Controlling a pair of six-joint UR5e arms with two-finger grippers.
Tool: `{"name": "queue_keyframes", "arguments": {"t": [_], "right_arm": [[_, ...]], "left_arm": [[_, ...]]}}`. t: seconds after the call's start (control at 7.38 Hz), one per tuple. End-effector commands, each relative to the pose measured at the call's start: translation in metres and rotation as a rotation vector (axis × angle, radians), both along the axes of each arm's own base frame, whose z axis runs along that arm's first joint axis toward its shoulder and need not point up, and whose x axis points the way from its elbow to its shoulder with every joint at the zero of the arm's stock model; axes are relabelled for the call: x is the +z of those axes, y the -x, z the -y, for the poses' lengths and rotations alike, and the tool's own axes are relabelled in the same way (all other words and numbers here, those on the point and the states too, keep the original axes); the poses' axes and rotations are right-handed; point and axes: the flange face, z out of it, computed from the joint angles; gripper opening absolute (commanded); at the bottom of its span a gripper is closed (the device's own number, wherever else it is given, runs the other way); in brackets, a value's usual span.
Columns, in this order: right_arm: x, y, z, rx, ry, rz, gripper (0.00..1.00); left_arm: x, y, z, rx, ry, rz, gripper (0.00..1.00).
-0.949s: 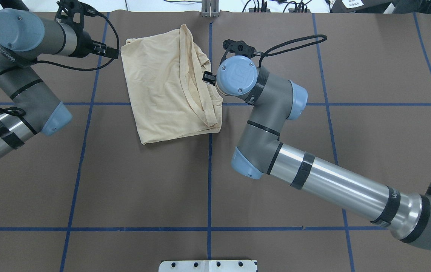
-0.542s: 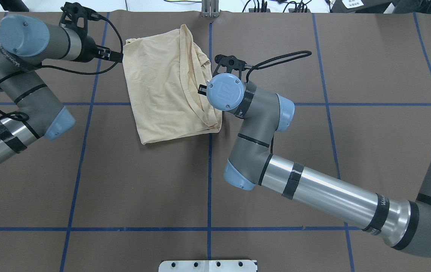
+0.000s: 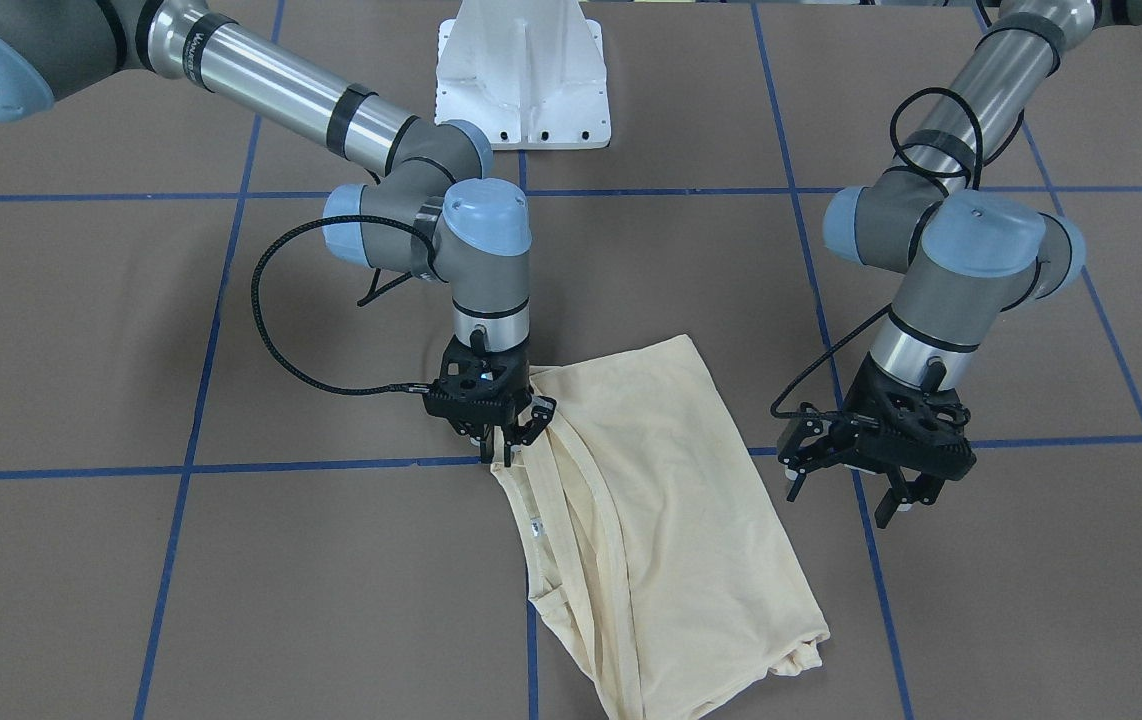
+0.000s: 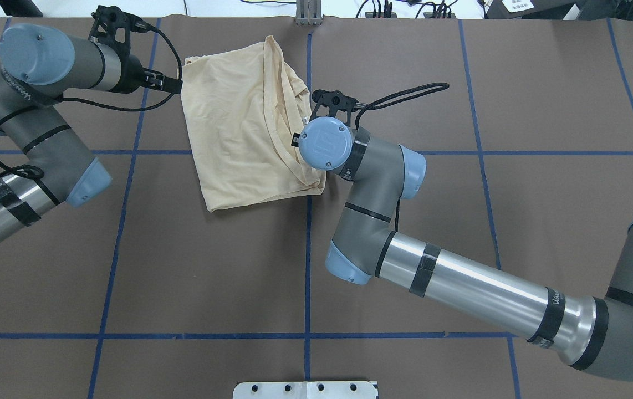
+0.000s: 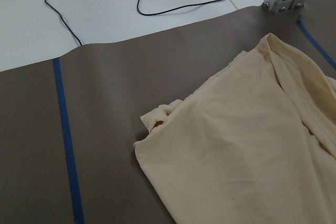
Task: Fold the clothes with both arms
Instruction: 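Lower the right gripper to the shirt side edge by the collar label and grasp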
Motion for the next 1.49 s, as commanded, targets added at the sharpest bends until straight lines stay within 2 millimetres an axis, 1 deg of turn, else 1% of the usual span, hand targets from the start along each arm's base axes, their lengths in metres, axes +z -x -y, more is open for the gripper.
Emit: {"name": "queue_keyframes", "arguments": {"t": [0.0,0.14,0.27,0.41,0.54,0.68,0.81,0.95,1.08,1.22,1.36], "right_arm": [[0.000,0.005,-0.004,-0.008,0.001,-0.003,0.00],[0.007,0.006,-0.007,-0.015,0.003,-0.017,0.00],[0.004,0.004,-0.008,-0.021,0.002,-0.015,0.00],[-0.009,-0.005,-0.011,-0.025,0.011,-0.022,0.00],[-0.011,-0.026,-0.023,-0.026,0.011,-0.020,0.00],[0.011,-0.061,-0.044,-0.027,0.000,-0.004,0.00],[0.030,-0.085,-0.078,-0.046,-0.013,0.012,0.00],[0.038,-0.104,-0.110,-0.071,-0.021,0.017,0.00],[0.045,-0.115,-0.136,-0.077,-0.040,0.016,0.00],[0.051,-0.124,-0.154,-0.083,-0.047,0.021,0.00],[0.051,-0.127,-0.156,-0.084,-0.049,0.023,0.67]], "left_arm": [[0.000,0.000,0.000,0.000,0.000,0.000,1.00],[-0.001,0.000,0.000,0.000,-0.001,-0.001,1.00],[0.000,-0.001,-0.001,0.002,-0.001,-0.001,1.00],[0.000,-0.001,-0.001,0.002,-0.002,-0.002,1.00],[0.000,-0.002,-0.001,0.004,-0.002,-0.002,1.00],[0.000,-0.005,-0.003,0.003,0.005,-0.008,1.00],[-0.001,-0.005,-0.003,0.000,0.009,-0.014,1.00],[-0.001,-0.007,-0.005,0.004,0.010,-0.014,1.00],[-0.001,-0.010,-0.007,0.008,0.011,-0.015,1.00],[-0.001,-0.010,-0.007,0.008,0.011,-0.015,1.00],[-0.002,-0.010,-0.007,0.008,0.010,-0.016,1.00]]}}
